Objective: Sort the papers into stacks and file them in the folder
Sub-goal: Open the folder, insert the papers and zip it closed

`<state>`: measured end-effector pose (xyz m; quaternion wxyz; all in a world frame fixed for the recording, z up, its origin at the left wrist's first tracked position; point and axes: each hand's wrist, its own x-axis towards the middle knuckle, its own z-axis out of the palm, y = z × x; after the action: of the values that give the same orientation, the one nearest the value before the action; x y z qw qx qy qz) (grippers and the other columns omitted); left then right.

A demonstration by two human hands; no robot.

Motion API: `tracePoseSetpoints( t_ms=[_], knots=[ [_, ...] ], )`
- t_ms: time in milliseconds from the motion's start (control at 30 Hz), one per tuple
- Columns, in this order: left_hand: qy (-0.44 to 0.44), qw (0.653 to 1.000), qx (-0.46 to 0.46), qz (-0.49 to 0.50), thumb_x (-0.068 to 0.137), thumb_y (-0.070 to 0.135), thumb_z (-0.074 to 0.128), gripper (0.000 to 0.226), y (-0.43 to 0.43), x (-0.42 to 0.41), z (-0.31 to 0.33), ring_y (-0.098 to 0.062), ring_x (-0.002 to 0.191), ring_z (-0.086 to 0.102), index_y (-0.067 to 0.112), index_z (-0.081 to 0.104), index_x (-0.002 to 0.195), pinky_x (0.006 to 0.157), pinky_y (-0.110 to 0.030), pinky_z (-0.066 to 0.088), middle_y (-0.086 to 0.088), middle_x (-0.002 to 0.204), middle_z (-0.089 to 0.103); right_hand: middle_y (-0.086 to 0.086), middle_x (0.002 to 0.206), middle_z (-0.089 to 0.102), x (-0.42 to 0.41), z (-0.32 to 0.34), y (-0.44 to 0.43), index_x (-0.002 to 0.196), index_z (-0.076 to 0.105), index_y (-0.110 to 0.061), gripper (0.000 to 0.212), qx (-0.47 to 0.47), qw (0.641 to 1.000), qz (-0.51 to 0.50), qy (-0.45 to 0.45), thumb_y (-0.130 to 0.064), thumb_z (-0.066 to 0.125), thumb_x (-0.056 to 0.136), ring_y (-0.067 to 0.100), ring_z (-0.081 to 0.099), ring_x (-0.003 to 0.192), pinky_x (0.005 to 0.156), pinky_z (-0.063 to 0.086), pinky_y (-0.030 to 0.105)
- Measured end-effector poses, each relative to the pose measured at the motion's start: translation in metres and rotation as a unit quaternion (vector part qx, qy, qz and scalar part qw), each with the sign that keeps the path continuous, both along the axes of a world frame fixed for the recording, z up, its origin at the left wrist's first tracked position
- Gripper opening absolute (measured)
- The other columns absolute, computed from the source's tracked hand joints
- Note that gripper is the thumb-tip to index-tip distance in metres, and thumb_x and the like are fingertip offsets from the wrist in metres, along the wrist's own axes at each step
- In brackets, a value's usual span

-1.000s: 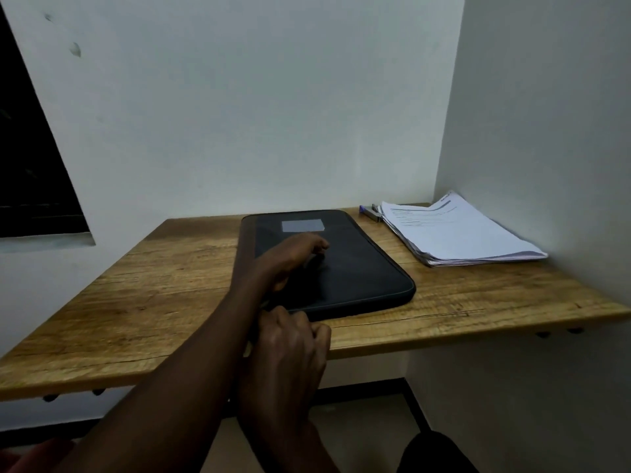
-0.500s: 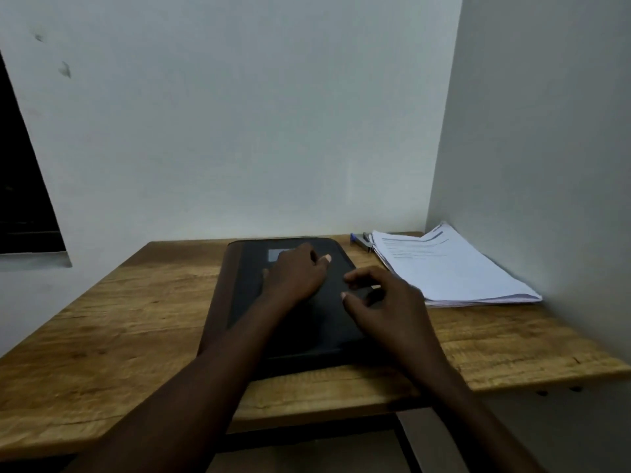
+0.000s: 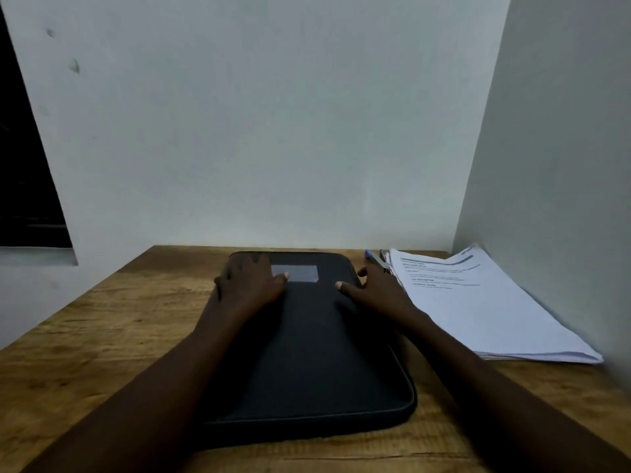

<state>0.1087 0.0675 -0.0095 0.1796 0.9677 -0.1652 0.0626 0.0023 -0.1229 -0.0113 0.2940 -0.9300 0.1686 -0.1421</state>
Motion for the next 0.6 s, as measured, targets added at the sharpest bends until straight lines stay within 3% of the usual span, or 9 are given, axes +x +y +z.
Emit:
tracePoseSetpoints(
  t_ms=[67,133,200,267,367,500,600],
  knots=[
    [-0.006,1.000,0.017,0.013,0.096,0.056,0.044,0.055,-0.001,0.002,-0.007,-0.038,0.136,0.035,0.018,0.045,0.137,0.109,-0.062,0.030,-0.015,0.149,0.035,0.006,0.130,0.056,0.003,-0.006,-0.003,0.130,0.049,-0.011,0.058,0.011,1.000,-0.015,-0.004,-0.052,0.059,0.090,0.017,0.053,0.101,0.078,0.038,0.027],
    [0.010,0.999,0.021,0.030,0.096,0.058,0.043,0.058,-0.005,0.004,-0.006,-0.042,0.139,0.029,0.018,0.045,0.138,0.109,-0.066,0.026,-0.015,0.151,0.031,0.007,0.119,0.059,0.004,-0.009,-0.009,0.120,0.056,-0.009,0.058,-0.006,0.999,-0.037,0.014,-0.059,0.054,0.090,0.024,0.057,0.110,0.076,0.036,0.028],
    [0.034,0.998,0.010,0.054,0.095,0.061,0.043,0.063,-0.008,0.007,-0.002,-0.045,0.140,0.026,0.018,0.041,0.141,0.107,-0.069,0.025,-0.014,0.154,0.028,0.001,0.085,0.059,0.008,-0.013,-0.018,0.082,0.058,-0.014,0.054,-0.029,0.998,-0.047,0.038,-0.068,0.050,0.086,0.025,0.062,0.093,0.067,0.038,0.028],
    [0.037,0.997,0.021,0.070,0.095,0.062,0.041,0.066,-0.011,0.009,-0.002,-0.046,0.137,0.027,0.017,0.038,0.143,0.106,-0.068,0.027,-0.014,0.155,0.026,-0.002,0.066,0.050,0.011,-0.016,-0.022,0.064,0.048,-0.018,0.058,-0.029,0.997,-0.051,0.048,-0.072,0.049,0.083,0.020,0.057,0.071,0.061,0.038,0.027],
    [0.021,0.995,0.054,0.084,0.096,0.063,0.035,0.066,-0.013,0.007,-0.006,-0.047,0.135,0.029,0.017,0.036,0.144,0.107,-0.066,0.026,-0.015,0.154,0.026,-0.002,0.064,0.047,0.013,-0.018,-0.021,0.062,0.045,-0.019,0.056,-0.026,0.998,-0.043,0.046,-0.071,0.051,0.083,0.015,0.051,0.066,0.059,0.036,0.026],
    [0.016,0.993,0.073,0.091,0.098,0.062,0.033,0.066,-0.022,-0.006,-0.005,-0.048,0.135,0.028,0.017,0.033,0.147,0.109,-0.063,0.024,-0.017,0.154,0.025,0.001,0.074,0.056,0.009,-0.013,-0.027,0.063,0.049,-0.019,0.058,-0.037,0.997,-0.049,0.048,-0.074,0.050,0.081,0.022,0.061,0.080,0.070,0.047,0.031],
    [0.035,0.994,0.070,0.082,0.097,0.064,0.031,0.070,-0.032,-0.014,-0.008,-0.049,0.138,0.022,0.018,0.027,0.150,0.108,-0.065,0.020,-0.019,0.155,0.022,0.002,0.072,0.055,0.003,-0.011,-0.033,0.065,0.048,-0.018,0.056,-0.044,0.996,-0.060,0.053,-0.070,0.053,0.083,0.020,0.059,0.078,0.066,0.045,0.030]
  ],
)
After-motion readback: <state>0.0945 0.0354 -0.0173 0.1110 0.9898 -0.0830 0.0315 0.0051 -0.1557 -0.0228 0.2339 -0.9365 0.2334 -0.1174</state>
